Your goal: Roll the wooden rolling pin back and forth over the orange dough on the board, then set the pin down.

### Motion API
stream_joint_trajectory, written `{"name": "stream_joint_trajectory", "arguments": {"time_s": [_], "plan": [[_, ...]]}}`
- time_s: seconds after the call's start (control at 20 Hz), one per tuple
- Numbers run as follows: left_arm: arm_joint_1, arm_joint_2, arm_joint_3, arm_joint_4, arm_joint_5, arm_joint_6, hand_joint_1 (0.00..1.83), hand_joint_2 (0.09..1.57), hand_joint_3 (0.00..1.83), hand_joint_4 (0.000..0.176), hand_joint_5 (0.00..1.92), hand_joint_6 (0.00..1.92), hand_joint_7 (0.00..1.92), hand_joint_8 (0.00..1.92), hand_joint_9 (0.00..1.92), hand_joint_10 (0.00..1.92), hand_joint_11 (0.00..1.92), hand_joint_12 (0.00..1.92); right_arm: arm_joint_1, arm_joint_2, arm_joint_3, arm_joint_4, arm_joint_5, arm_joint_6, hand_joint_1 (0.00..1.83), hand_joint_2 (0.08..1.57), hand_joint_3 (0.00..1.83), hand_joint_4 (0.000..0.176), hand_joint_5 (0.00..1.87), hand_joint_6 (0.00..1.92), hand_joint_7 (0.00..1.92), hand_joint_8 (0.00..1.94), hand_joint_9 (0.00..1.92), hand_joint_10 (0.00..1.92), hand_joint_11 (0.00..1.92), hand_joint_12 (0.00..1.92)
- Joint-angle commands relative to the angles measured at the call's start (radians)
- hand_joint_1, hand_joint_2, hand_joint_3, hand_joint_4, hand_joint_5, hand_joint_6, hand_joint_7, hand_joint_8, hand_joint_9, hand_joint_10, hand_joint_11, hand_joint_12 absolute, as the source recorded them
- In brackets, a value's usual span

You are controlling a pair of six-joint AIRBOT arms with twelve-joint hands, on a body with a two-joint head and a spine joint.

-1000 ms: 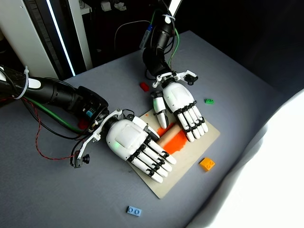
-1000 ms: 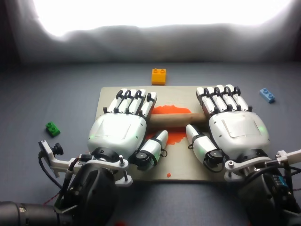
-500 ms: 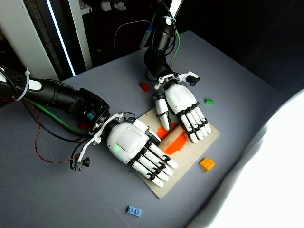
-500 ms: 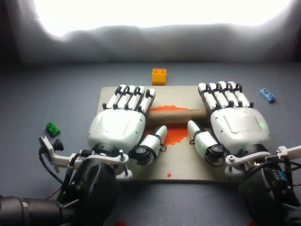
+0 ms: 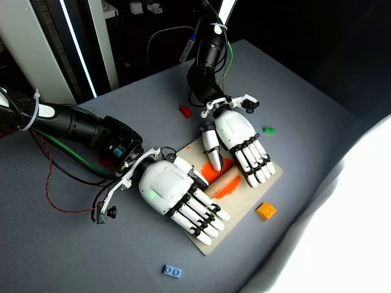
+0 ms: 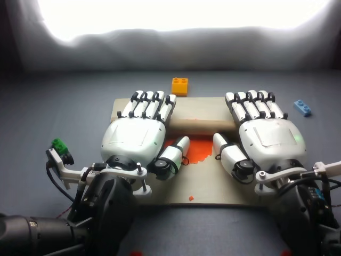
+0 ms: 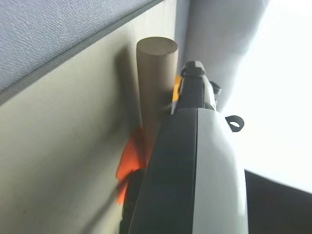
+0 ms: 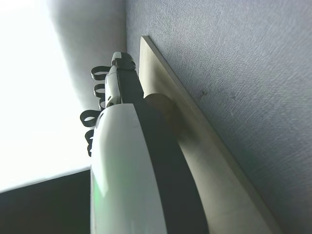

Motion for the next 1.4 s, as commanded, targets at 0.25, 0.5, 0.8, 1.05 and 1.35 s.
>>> {"name": "stream_joint_trajectory", "arguments": {"time_s": [0.25,0.5,0.8,1.05,1.35], "plan": [[-0.012,-0.005,0.021,0.059,-0.072,-0.018,0.0,1.56,0.0,0.0,0.06,0.01,0.02,0.0,0.0,0.0,0.0,0.0,0.017,0.001,0.019,-0.053,0.078,0.003,0.0,1.57,0.05,0.0,0.07,0.0,0.06,0.0,0.03,0.0,0.0,0.11],[-0.02,-0.012,0.036,0.059,-0.056,-0.034,0.0,1.56,0.0,0.0,0.03,0.0,0.0,0.0,0.0,0.0,0.0,0.0,0.019,0.001,0.028,-0.044,0.07,0.004,0.0,1.57,0.04,0.0,0.05,0.0,0.04,0.0,0.01,0.0,0.0,0.07],[-0.032,-0.027,0.067,0.059,-0.026,-0.067,0.0,1.56,0.0,0.0,0.04,0.0,0.01,0.0,0.0,0.0,0.0,0.0,0.026,0.0,0.043,-0.03,0.054,0.011,0.0,1.57,0.06,0.0,0.05,0.0,0.04,0.0,0.0,0.0,0.0,0.01],[-0.035,-0.029,0.085,0.058,-0.018,-0.082,0.0,1.56,0.0,0.0,0.04,0.01,0.01,0.0,0.0,0.0,0.0,0.0,0.029,0.0,0.053,-0.026,0.043,0.012,0.0,1.57,0.07,0.0,0.04,0.0,0.05,0.0,0.0,0.0,0.0,0.01],[-0.035,-0.032,0.106,0.058,-0.009,-0.09,0.0,1.56,0.0,0.0,0.04,0.0,0.0,0.0,0.0,0.0,0.0,0.0,0.034,0.0,0.066,-0.016,0.024,0.013,0.0,1.57,0.06,0.0,0.04,0.0,0.05,0.0,0.01,0.0,0.0,0.02]]}}
